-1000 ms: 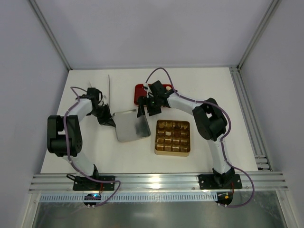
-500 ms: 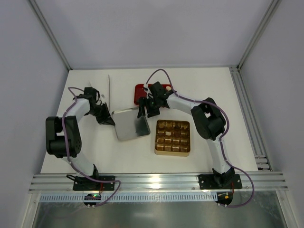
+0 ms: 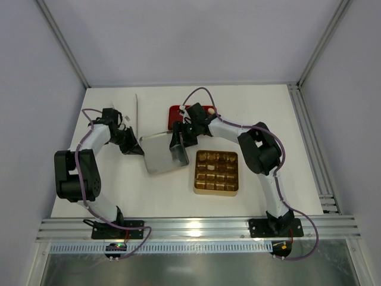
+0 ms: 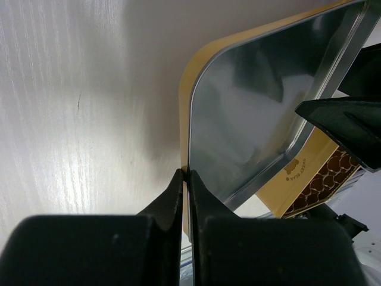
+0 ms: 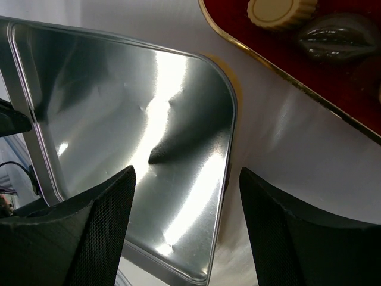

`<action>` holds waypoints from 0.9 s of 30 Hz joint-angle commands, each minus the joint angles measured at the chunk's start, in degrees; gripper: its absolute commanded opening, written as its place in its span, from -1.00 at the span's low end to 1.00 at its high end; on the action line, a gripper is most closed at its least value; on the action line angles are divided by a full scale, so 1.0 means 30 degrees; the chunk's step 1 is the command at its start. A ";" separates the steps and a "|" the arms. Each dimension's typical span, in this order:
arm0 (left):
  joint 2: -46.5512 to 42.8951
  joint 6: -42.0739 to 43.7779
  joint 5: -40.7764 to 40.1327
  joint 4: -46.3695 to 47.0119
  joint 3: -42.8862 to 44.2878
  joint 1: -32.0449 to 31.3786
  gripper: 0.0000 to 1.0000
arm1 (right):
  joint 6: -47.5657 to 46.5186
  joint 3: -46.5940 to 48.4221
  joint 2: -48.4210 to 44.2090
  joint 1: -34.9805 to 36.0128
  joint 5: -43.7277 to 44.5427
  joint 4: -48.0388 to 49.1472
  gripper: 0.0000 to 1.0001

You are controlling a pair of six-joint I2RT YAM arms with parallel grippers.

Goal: Pack the chocolate

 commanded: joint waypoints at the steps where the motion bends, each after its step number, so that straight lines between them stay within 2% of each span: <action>1: -0.0964 -0.0110 0.1193 -0.0034 0.0671 0.0249 -1.00 | 0.0666 -0.0359 0.0249 -0.0202 -0.1008 0.1009 0.43; 5: -0.1111 -0.0228 0.1428 0.0024 0.0759 0.0250 -1.00 | 0.1748 -0.1443 -0.0220 -0.0553 -0.2966 0.2619 0.32; 7: -0.1199 -0.0286 0.1515 0.0054 0.0817 0.0279 -1.00 | 0.2420 -0.1795 -0.0658 -0.0729 -0.3498 0.3557 0.17; 8: -0.1257 -0.0315 0.1516 -0.0004 0.0847 0.0279 -0.99 | 0.2569 -0.2145 -0.0834 -0.0788 -0.3761 0.3792 0.02; 14: -0.1521 -0.0315 0.1633 -0.0180 0.1168 0.0279 -1.00 | 0.4412 -0.3522 -0.2357 -0.1227 -0.5403 0.6048 -0.35; 17: -0.1551 -0.0286 0.1458 -0.0355 0.1315 0.0250 -1.00 | 0.5291 -0.3962 -0.2973 -0.1403 -0.6077 0.7337 -0.47; 27: -0.1522 -0.0169 0.0842 -0.0561 0.1930 -0.0218 -1.00 | 0.7082 -0.4814 -0.4175 -0.1580 -0.7484 0.9797 -0.48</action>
